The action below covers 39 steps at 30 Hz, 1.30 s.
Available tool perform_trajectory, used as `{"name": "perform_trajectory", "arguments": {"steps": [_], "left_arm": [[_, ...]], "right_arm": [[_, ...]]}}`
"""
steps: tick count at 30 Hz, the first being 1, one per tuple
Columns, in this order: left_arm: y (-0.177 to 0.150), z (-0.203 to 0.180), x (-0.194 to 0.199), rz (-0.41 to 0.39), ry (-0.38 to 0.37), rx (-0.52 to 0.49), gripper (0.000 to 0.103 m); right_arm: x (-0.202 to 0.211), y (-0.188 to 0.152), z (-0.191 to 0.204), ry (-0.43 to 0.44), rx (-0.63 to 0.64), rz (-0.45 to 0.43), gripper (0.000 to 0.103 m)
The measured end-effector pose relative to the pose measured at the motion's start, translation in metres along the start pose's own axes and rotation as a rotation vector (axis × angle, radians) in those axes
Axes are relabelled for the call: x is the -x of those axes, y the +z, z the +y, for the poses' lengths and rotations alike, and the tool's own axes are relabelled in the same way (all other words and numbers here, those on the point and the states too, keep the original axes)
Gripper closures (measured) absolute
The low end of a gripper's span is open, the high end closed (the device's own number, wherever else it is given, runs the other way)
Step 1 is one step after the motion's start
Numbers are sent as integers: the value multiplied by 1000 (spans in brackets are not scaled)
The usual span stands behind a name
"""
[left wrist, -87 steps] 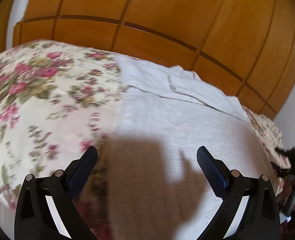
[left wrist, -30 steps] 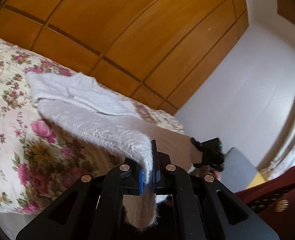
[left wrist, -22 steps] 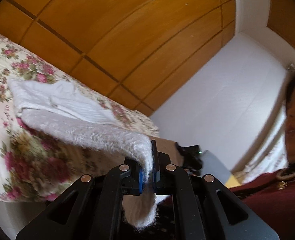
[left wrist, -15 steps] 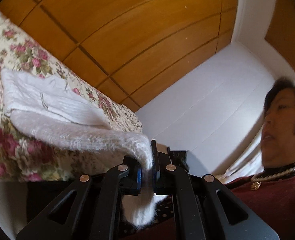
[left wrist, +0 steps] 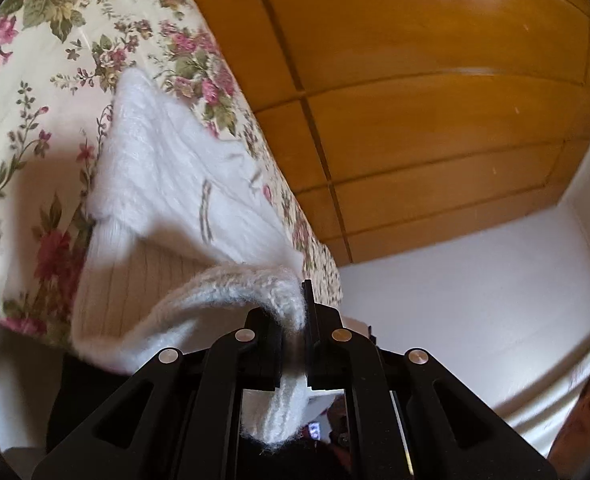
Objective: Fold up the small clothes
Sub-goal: 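Grasp the sweater hem with both grippers and lift it toward the collar, then lay the hem over the sweater body and open both grippers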
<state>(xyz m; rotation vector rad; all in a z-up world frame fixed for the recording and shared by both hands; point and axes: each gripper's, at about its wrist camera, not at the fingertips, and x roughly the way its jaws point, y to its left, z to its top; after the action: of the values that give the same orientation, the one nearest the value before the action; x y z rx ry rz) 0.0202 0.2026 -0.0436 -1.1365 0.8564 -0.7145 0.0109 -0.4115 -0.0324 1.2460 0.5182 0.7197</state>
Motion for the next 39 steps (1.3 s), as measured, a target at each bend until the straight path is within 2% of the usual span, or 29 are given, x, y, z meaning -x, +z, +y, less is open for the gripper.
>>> {"name": "perform_trajectory", "arguments": {"steps": [4,12,14,15,16,17,18,19,22,23,25,26,28,30,34,39], "left_arm": [[22,7,-13,-22,28,36,98],[63,26,-49,-41,195,-9,98],[69,35,-55,-54,223,2,96],[72,40,-59,-61,237,14,95],[76,45,-66,-67,244,13,92],[78,48,-68,-77,261,11,83],[80,51,-69,-88,276,11,73],[81,53,-70,-105,273,5,69],[84,49,-63,-184,255,-24,47],[84,45,-59,-214,276,-43,37],[82,35,-56,-253,337,-107,36],[79,29,-58,-250,372,-147,35],[73,20,-64,-238,422,-222,35],[65,11,-73,-221,447,-290,35],[45,-11,-103,-156,489,-429,35],[28,-22,-140,-36,501,-487,35]], "right_arm": [[-28,27,-18,-46,-35,-19,96],[-80,67,-60,-201,-85,-2,91],[-86,72,-70,-247,-99,-17,76],[-89,75,-78,-263,-116,-37,72],[-90,77,-84,-270,-131,-51,64],[-90,80,-90,-284,-145,-70,56],[-89,83,-96,-299,-157,-102,54],[-88,86,-101,-302,-160,-123,54],[-86,89,-112,-280,-166,-155,54],[-86,89,-111,-286,-147,-154,53],[-90,86,-101,-353,-64,-127,51],[-94,84,-92,-393,-21,-124,42],[-96,77,-70,-484,96,-130,34],[-106,65,-44,-586,248,-92,34],[-139,37,-15,-764,509,45,34],[-172,4,-4,-886,736,172,34]]}}
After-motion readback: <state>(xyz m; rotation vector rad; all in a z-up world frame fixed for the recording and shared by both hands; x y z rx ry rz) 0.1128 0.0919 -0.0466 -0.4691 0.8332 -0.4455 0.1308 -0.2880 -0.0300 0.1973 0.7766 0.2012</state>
